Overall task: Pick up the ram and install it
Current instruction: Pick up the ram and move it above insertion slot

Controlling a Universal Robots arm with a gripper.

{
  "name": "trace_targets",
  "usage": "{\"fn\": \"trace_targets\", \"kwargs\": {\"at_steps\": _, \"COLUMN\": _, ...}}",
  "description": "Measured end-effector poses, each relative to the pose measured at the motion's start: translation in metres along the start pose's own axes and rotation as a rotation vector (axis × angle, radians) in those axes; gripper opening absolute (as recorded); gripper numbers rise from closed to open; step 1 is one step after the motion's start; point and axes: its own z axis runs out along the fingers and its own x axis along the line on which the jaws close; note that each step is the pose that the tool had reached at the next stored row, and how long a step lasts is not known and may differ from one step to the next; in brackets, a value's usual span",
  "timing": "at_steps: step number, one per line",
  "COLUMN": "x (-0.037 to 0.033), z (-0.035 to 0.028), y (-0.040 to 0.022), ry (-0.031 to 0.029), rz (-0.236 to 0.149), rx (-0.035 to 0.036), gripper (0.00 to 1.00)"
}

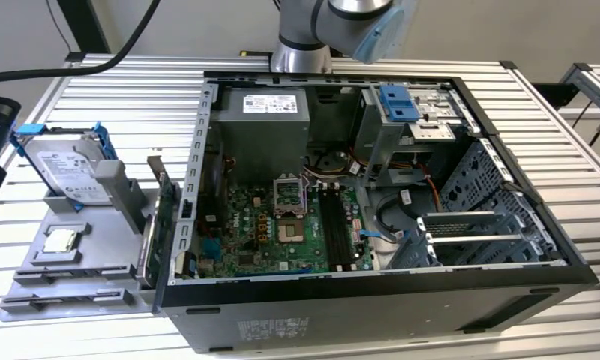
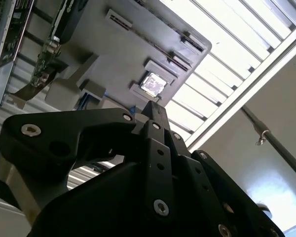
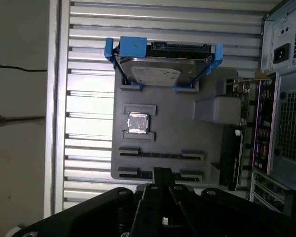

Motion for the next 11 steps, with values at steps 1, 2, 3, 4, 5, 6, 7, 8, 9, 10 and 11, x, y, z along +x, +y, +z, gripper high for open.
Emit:
{"fn": "trace_targets", "kwargs": {"at_steps": 1, "x": 0.0, "z": 0.0, "y": -0.0002, "ry": 0.0, "rz": 0.0, "rx": 0.0, "gripper": 0.0}}
{"fn": "trace_targets", "kwargs": {"at_steps": 2, "x": 0.0, "z": -0.0001, "y": -0.0004, "ry": 0.0, "rz": 0.0, "rx": 0.0001, "gripper": 0.0}}
{"fn": "trace_targets", "kwargs": {"at_steps": 3, "x": 0.0, "z": 0.0, "y": -0.0006, "ry": 0.0, "rz": 0.0, "rx": 0.0, "gripper": 0.0}}
{"fn": "trace_targets", "kwargs": {"at_steps": 4, "x": 0.0, "z": 0.0, "y": -0.0008, "ry": 0.0, "rz": 0.0, "rx": 0.0, "gripper": 0.0}}
{"fn": "trace_targets", "kwargs": {"at_steps": 5, "x": 0.0, "z": 0.0, "y": -0.0014, "ry": -0.0001, "rz": 0.0, "rx": -0.0001, "gripper": 0.0}}
{"fn": "trace_targets", "kwargs": {"at_steps": 6, "x": 0.0, "z": 0.0, "y": -0.0022, "ry": -0.0001, "rz": 0.0, "rx": -0.0001, "gripper": 0.0}}
{"fn": "trace_targets", "kwargs": {"at_steps": 7, "x": 0.0001, "z": 0.0, "y": -0.003, "ry": 0.0, "rz": 0.0, "rx": 0.0, "gripper": 0.0}}
{"fn": "trace_targets", "kwargs": {"at_steps": 8, "x": 0.0002, "z": 0.0, "y": -0.0042, "ry": 0.0, "rz": 0.0, "rx": 0.0, "gripper": 0.0}}
{"fn": "trace_targets", "kwargs": {"at_steps": 9, "x": 0.0002, "z": 0.0, "y": -0.0054, "ry": 0.0, "rz": 0.0, "rx": 0.0, "gripper": 0.0}}
{"fn": "trace_targets", "kwargs": {"at_steps": 10, "x": 0.0003, "z": 0.0, "y": -0.0065, "ry": 0.0, "rz": 0.0, "rx": 0.0, "gripper": 0.0}}
{"fn": "trace_targets", "kwargs": {"at_steps": 11, "x": 0.0003, "z": 0.0, "y": -0.0076, "ry": 0.0, "rz": 0.0, "rx": 0.0, "gripper": 0.0}}
